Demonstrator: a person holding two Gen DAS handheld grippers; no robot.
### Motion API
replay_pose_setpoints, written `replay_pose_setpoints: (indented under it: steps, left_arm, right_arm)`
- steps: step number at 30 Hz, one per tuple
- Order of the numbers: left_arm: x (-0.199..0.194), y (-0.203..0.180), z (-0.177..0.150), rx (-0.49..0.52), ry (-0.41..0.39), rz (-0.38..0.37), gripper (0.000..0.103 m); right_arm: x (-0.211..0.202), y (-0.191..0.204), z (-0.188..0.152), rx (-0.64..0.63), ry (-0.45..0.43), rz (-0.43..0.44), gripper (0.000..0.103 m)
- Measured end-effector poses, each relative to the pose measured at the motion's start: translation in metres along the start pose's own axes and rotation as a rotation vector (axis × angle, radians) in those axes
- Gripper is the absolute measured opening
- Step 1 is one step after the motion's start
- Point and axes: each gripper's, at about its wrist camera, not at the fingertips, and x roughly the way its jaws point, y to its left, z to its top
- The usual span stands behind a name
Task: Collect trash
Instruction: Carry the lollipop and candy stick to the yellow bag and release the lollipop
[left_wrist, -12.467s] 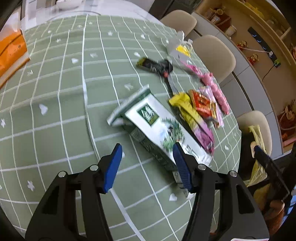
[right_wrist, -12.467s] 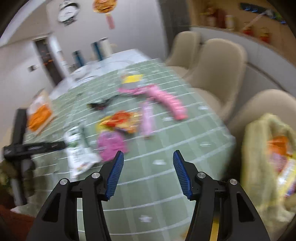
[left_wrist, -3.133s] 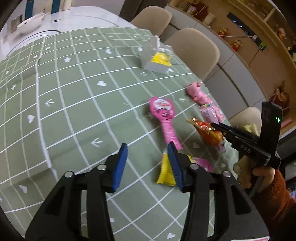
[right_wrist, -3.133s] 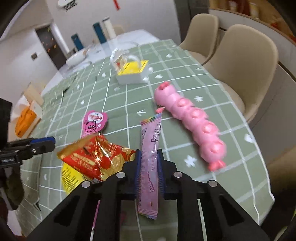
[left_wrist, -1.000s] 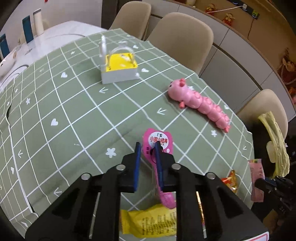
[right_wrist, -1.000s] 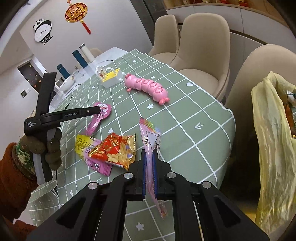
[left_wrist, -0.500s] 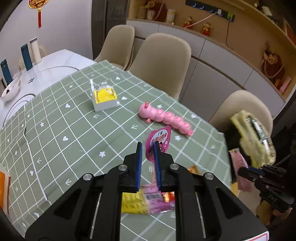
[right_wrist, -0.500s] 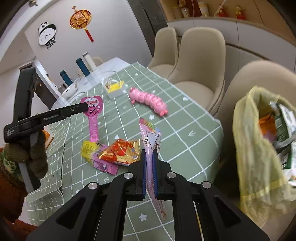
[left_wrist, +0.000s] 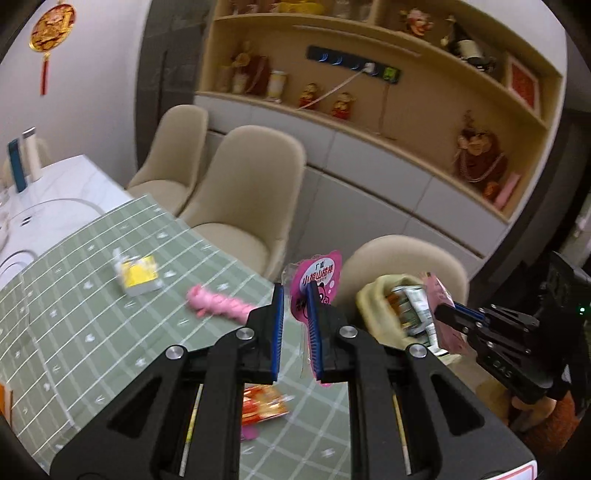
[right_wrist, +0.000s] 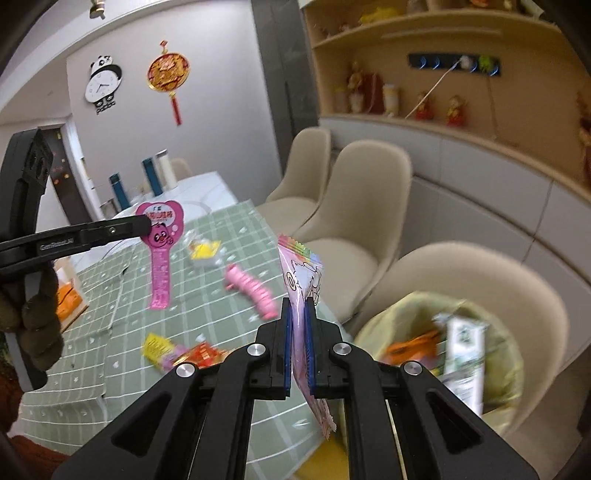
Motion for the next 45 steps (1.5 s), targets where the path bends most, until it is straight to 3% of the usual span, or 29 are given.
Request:
replay_pose_setpoints:
  steps: [5,15,23,29,33,36,45]
  left_arm:
    - [0.025,-0.041,0.009,0.042,0.027,-0.083,0.012]
    - [0.106,-0.098,0.000,0.050,0.183,-0.201,0.012]
    - [0.164,-0.130,-0.015,0.056,0.283,-0.264,0.012]
    - [0.199,-0.148,-0.021,0.068,0.311,-0.284,0.012]
    - [0.211,-0.149,-0.019,0.076,0.306,-0.278,0.014]
    - [0.208,-0.139,-0.016,0.053,0.299,-0.275,0.024]
    - [0.164,-0.079,-0.039,0.051,0.256,-0.164,0.036]
  right_arm:
    - [-0.012,-0.040,0.001,0.030,-0.007,-0.085,0.008]
    - [-0.023,-0.114,-0.024,0.171,0.028,-0.198,0.008]
    - [-0.026,-0.144,-0.037,0.210,0.065,-0.265,0.008]
    - [-0.024,-0.154,-0.042,0.236,0.083,-0.290,0.008]
    - [-0.019,-0.154,-0.039,0.234,0.090,-0.291,0.008]
    - [-0.013,-0.151,-0.037,0.233,0.095,-0.280,0.008]
    - [0.029,-0.131,-0.029,0.229,0.137,-0.168,0.008]
